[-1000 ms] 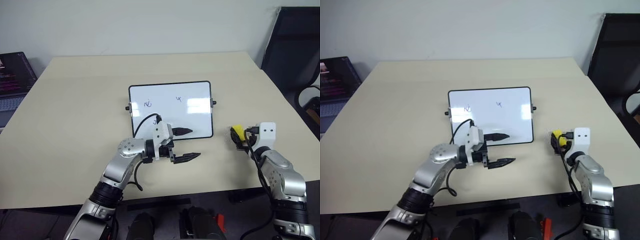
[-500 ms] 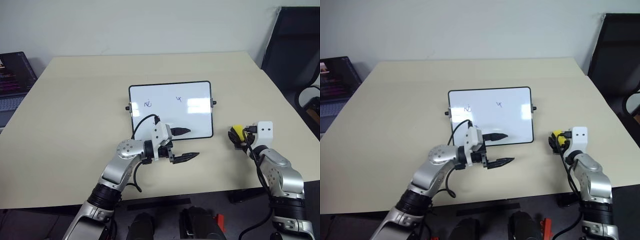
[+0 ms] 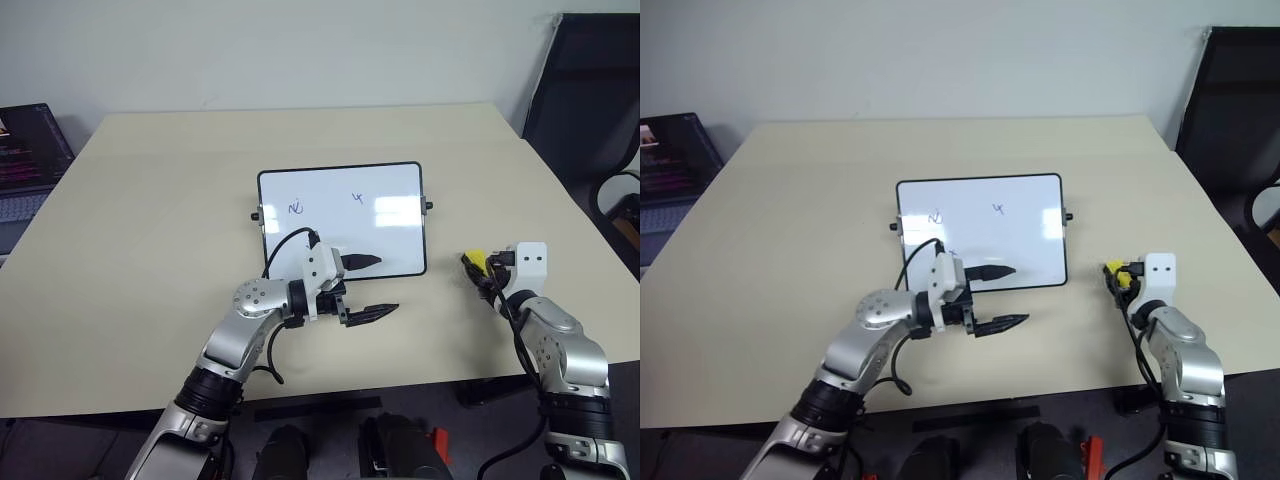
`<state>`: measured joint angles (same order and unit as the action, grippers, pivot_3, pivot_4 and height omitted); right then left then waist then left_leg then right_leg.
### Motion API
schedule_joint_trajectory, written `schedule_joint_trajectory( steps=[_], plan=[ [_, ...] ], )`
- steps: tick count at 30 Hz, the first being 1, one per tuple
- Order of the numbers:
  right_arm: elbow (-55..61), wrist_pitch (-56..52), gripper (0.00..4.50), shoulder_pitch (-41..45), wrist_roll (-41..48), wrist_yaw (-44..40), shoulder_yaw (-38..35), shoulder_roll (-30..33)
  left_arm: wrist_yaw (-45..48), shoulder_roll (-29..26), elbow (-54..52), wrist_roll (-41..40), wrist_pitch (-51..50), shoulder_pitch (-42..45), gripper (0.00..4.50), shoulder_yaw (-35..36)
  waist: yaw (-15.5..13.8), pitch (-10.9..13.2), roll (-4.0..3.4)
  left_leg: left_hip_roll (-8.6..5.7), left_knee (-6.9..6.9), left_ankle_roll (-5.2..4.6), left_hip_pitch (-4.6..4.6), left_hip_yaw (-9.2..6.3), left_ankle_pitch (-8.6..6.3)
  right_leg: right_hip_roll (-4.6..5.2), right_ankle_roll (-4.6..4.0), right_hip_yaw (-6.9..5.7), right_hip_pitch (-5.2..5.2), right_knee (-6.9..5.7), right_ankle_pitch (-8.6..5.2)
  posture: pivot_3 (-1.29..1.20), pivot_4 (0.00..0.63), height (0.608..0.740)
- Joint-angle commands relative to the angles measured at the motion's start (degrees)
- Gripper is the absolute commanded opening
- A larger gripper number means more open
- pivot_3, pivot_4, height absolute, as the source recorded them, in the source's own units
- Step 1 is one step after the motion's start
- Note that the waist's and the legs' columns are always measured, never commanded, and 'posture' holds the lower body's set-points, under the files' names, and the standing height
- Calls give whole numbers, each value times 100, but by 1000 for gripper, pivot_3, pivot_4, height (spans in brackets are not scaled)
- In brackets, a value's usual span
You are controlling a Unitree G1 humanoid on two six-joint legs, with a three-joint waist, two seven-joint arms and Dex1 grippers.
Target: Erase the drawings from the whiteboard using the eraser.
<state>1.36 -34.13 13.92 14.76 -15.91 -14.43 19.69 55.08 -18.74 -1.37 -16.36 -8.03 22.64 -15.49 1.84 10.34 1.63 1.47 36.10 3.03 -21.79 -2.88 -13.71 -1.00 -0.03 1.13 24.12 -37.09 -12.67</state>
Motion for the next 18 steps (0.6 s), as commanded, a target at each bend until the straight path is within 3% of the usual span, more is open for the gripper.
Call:
schedule_joint_trajectory(
  steps=[1, 11, 18],
  plan=[
    [192, 115, 1182, 47, 65, 27, -93, 38, -25, 20, -62, -5, 135, 92, 4500, 122, 0, 0, 0, 0, 0, 0, 0, 0, 0, 0, 0, 0, 0, 0, 0, 0, 150, 740],
    [367, 165, 1177, 7, -39, 147, -42, 22, -111, 12, -51, 27, 139, 83, 4500, 137, 0, 0, 0, 0, 0, 0, 0, 0, 0, 0, 0, 0, 0, 0, 0, 0, 150, 740],
    [1034, 1002, 1177, -255, -470, 87, 525, 22, -1054, 169, 212, 704, 316, 28, 4500, 142, 4, 0, -1, 1, 0, 0, 1, 0, 0, 0, 1, 0, 0, -1, 0, 0, 150, 740]
  ],
)
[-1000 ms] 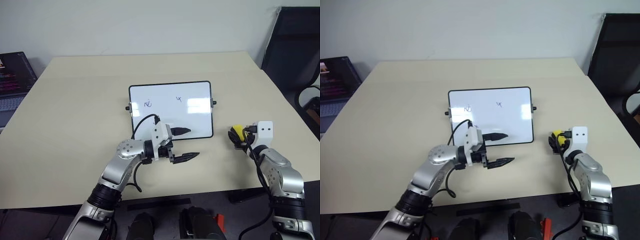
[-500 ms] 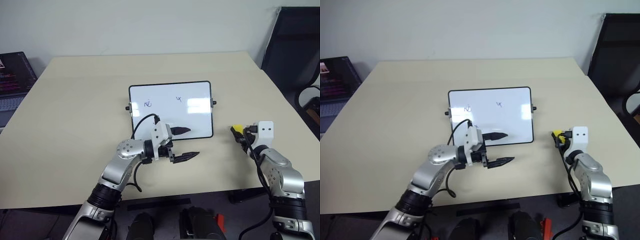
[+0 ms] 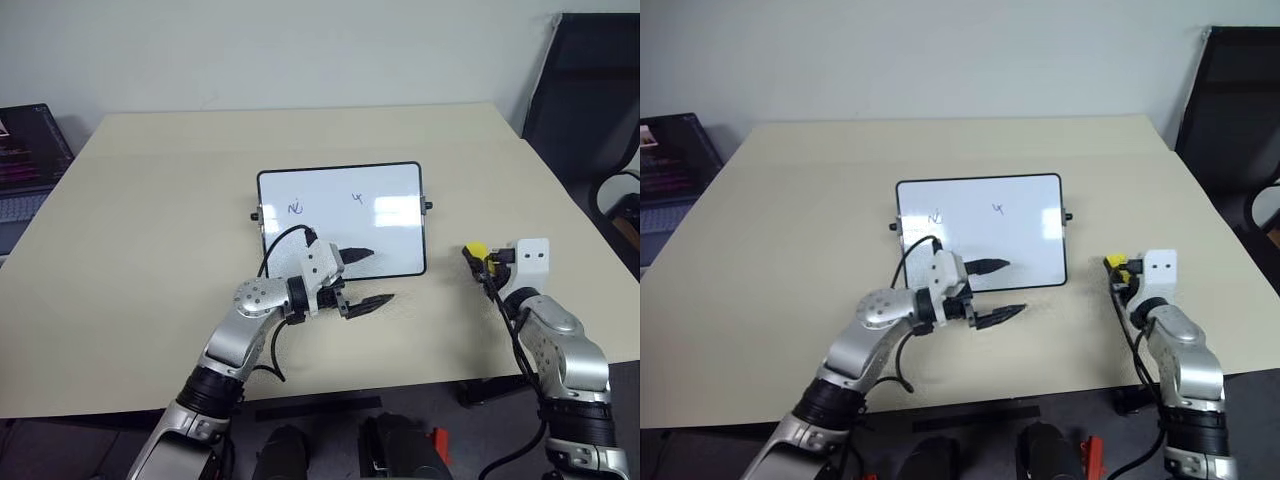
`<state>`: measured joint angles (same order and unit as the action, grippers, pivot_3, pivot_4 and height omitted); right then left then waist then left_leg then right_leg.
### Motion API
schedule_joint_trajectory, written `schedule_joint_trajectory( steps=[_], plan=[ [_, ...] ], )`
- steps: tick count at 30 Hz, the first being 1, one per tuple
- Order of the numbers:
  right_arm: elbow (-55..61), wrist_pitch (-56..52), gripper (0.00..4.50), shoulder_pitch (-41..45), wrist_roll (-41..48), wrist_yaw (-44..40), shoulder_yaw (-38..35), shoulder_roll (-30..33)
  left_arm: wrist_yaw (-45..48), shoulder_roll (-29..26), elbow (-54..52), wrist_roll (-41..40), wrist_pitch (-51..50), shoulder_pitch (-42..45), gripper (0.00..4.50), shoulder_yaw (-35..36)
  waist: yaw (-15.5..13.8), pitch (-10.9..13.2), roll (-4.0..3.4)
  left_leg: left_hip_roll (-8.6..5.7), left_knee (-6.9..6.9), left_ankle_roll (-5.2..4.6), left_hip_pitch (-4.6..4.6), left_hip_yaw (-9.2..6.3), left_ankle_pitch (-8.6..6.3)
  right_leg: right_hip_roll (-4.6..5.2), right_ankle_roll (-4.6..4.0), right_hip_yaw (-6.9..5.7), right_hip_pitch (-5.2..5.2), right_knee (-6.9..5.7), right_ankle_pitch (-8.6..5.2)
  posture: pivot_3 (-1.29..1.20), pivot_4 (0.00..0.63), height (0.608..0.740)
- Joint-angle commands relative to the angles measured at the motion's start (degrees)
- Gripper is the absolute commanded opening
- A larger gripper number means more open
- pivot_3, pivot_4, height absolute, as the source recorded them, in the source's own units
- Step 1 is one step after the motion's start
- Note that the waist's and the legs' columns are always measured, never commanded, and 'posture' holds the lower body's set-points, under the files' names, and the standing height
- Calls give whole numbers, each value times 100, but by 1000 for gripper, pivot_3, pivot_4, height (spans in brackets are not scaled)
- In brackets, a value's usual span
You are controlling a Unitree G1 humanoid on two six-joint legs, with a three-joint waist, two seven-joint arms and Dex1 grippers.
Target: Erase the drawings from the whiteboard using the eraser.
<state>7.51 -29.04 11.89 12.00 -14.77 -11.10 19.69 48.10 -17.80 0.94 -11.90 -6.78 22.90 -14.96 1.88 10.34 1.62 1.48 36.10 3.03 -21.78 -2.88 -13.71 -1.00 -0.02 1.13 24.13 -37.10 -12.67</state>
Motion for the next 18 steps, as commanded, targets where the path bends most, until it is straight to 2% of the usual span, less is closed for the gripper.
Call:
schedule_joint_trajectory(
  steps=[1, 6, 11, 18],
  plan=[
    [484, 578, 1177, -79, -238, 0, 247, -7, -483, 106, -21, 342, 210, -45, 4500, 78, -3, 0, 0, 0, 0, 0, 1, 0, 0, 0, 0, 0, 0, 0, 0, 0, 150, 740],
    [695, 862, 1177, -80, -361, 163, 419, -217, -1505, 281, -47, 1000, 173, -236, 4500, 119, -9, 0, 0, 0, 1, 0, 1, -1, 0, 0, 2, 1, 1, 4, 1, 0, 150, 740],
    [682, 1090, 1177, 60, -504, 179, 633, -375, -2137, 272, -59, 1435, 76, -335, 4500, 182, -9, 0, 0, 1, 1, 0, 2, -3, 0, 0, 2, -1, 0, 0, 1, 0, 150, 740],
    [-29, 1478, 1177, 946, -625, 81, 1065, -720, -2577, 265, 0, 1652, -10, -348, 4500, 340, -5, 0, -1, 3, 1, 0, 7, -2, 0, 0, 1, -4, 0, -6, 2, 0, 150, 740]
  ],
)
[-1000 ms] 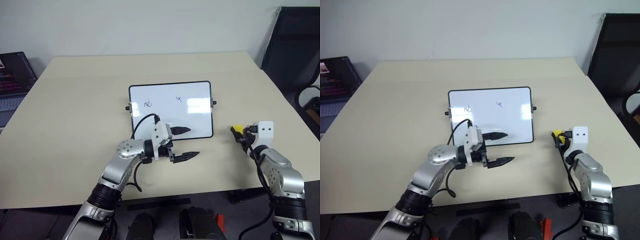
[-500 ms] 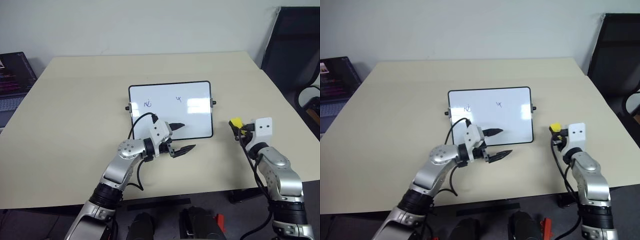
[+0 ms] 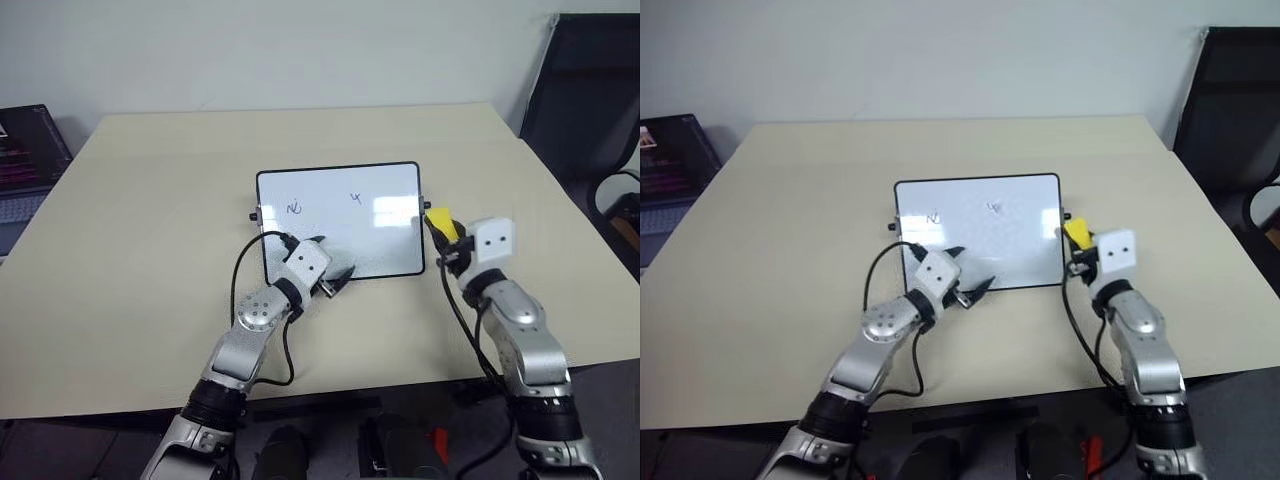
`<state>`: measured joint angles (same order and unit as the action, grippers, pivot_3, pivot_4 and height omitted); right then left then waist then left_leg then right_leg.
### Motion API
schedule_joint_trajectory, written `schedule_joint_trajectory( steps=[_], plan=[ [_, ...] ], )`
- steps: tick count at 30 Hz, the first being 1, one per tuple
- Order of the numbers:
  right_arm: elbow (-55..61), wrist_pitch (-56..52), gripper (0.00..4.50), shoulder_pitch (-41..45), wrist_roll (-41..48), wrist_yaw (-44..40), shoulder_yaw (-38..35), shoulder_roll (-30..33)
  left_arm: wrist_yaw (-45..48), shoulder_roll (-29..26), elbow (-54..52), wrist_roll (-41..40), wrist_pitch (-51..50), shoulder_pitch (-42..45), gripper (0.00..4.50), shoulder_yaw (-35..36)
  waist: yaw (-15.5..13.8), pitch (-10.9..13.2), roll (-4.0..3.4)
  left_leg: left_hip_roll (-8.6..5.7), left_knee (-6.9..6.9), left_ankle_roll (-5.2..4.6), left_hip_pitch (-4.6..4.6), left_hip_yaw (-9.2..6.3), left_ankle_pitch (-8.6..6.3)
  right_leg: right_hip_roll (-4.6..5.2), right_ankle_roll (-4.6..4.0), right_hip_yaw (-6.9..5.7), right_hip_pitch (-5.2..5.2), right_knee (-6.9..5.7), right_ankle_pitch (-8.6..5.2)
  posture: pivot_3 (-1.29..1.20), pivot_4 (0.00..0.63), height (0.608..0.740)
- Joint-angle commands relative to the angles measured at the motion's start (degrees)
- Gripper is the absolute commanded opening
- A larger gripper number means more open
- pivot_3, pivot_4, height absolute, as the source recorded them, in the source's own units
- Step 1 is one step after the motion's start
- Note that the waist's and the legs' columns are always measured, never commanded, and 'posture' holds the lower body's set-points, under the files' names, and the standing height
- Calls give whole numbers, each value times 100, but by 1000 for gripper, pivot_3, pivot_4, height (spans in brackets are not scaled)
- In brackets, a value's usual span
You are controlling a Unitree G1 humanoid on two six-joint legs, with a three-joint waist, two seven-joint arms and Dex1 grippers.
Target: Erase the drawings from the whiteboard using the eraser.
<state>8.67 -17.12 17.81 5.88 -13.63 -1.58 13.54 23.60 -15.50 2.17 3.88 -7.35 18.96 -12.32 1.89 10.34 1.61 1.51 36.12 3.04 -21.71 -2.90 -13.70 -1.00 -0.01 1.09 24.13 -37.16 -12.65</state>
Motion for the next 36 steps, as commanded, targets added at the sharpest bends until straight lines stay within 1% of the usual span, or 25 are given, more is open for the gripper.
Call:
schedule_joint_trajectory(
  steps=[1, 7, 12, 23, 36],
  plan=[
    [-285, 353, 1177, 519, -31, -56, 174, -164, -154, 41, -111, 86, 48, 54, 4500, 85, -8, 0, 0, 0, 0, 0, 4, -1, 0, 0, 0, 0, 0, 1, 0, 0, 150, 740],
    [-1280, 764, 1177, 1448, -125, -111, 512, -591, -282, 69, -93, 181, 97, 129, 4500, 113, -18, 0, 0, -1, 0, 0, 0, 0, 0, 0, 0, 2, 2, 6, 2, 0, 150, 740],
    [-1858, 1010, 1177, 1837, -166, -160, 614, -777, -221, 16, -205, 212, 92, 20, 4500, 97, -19, 0, 0, 1, -1, 0, 0, -3, 0, 0, 0, -1, 2, 5, 2, 0, 150, 740],
    [-2055, 1047, 1177, 1868, -243, -359, 803, -935, -193, -101, -298, 174, 68, -53, 4500, 241, -19, 0, 0, 3, 0, 0, 2, -3, 0, 1, 0, -1, 3, 1, 3, 0, 150, 740],
    [-2420, 812, 1177, 2163, -507, -236, 923, -1095, -199, -139, -347, 181, 38, -53, 4500, 316, -15, 0, 0, 4, 0, 0, 2, -3, 0, 1, -1, -1, 4, 1, 3, 0, 150, 740]
  ],
)
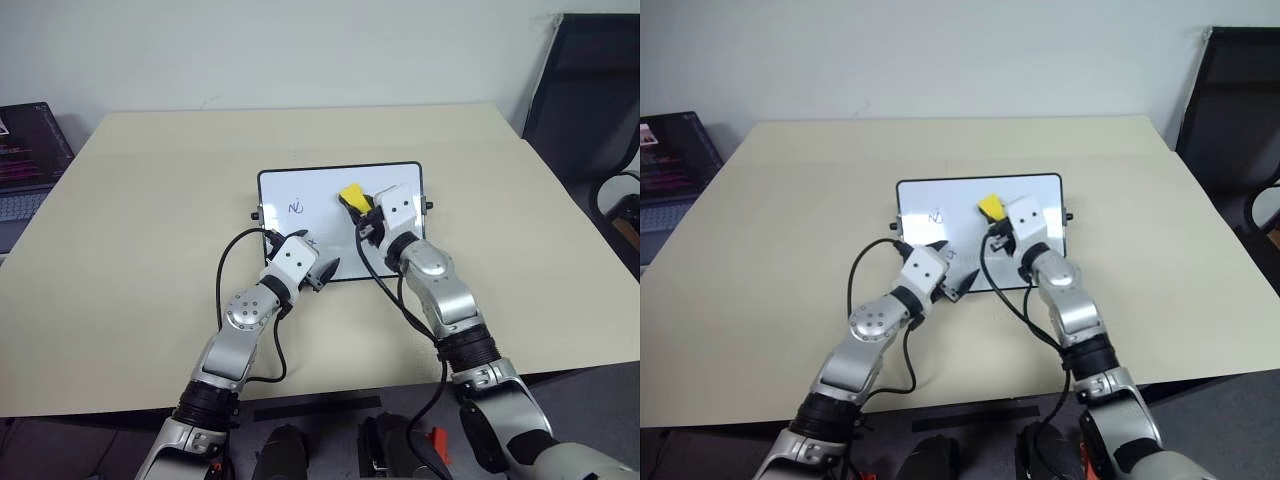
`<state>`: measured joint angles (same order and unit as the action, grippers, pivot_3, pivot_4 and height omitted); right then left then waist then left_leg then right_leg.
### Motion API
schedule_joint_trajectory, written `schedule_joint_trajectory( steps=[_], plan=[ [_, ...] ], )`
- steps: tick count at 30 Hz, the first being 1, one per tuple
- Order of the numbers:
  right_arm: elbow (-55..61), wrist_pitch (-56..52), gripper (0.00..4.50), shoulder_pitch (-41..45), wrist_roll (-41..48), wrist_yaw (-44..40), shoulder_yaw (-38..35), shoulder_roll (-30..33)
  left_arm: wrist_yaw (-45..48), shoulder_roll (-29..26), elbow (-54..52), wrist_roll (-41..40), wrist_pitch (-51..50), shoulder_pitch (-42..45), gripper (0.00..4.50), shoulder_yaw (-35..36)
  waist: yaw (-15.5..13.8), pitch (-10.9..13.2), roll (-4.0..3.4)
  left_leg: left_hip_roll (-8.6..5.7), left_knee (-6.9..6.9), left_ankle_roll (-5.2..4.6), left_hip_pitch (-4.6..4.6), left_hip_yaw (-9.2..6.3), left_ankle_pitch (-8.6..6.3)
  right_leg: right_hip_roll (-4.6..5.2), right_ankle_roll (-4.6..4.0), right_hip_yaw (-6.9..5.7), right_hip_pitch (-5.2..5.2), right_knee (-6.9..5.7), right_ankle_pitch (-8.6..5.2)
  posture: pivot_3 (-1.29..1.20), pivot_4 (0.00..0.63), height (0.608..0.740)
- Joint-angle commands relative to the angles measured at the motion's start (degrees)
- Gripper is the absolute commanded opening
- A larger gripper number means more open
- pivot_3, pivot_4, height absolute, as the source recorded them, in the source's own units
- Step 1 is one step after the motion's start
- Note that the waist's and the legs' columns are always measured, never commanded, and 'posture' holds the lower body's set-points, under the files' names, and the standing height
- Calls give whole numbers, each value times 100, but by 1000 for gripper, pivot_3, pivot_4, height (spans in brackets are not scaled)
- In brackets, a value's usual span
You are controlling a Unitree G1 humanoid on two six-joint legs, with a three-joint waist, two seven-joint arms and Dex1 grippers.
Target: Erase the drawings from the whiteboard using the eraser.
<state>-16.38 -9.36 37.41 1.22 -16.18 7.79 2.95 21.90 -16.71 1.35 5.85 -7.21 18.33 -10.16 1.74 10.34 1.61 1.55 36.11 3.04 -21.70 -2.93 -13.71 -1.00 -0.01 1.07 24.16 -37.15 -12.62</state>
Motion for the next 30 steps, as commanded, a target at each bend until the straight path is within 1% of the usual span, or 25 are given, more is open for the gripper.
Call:
schedule_joint_trajectory(
  steps=[1, 8, 12, 20, 30],
  plan=[
    [47, 46, 1177, 236, -51, 31, -15, -34, -24, -28, -285, -20, 16, 2, 4500, 108, 0, 0, 0, 0, 0, 0, 0, 0, 0, 0, 0, 1, 0, 0, 0, 0, 150, 740],
    [-321, -6, 1177, 465, -162, 148, -83, 44, -2, -83, -320, 21, 18, 6, 4500, 104, 0, 0, 0, 0, 0, 0, 0, 0, 0, 0, 0, 0, 0, 0, 0, 0, 150, 740],
    [-302, -33, 1177, 402, -239, 132, -36, 141, -19, -74, -324, -3, -26, 21, 4500, 112, 0, 0, 0, -1, 1, 0, 0, 0, 0, 0, 0, 0, 0, 0, 0, 0, 150, 740],
    [58, -406, 1177, 35, -396, 101, 58, 329, -51, -37, -401, -32, -5, -5, 4500, 128, -9, -1, 0, -1, 2, 0, 1, 0, 0, 0, 0, 1, -1, -2, 0, 0, 150, 740],
    [885, -926, 1177, -737, -418, -35, 49, 735, -32, -12, -391, -41, -22, -14, 4500, 117, -7, -4, 1, -1, 5, 0, 13, 0, 0, 0, 1, 1, -9, -7, 1, 0, 150, 740]
  ],
)
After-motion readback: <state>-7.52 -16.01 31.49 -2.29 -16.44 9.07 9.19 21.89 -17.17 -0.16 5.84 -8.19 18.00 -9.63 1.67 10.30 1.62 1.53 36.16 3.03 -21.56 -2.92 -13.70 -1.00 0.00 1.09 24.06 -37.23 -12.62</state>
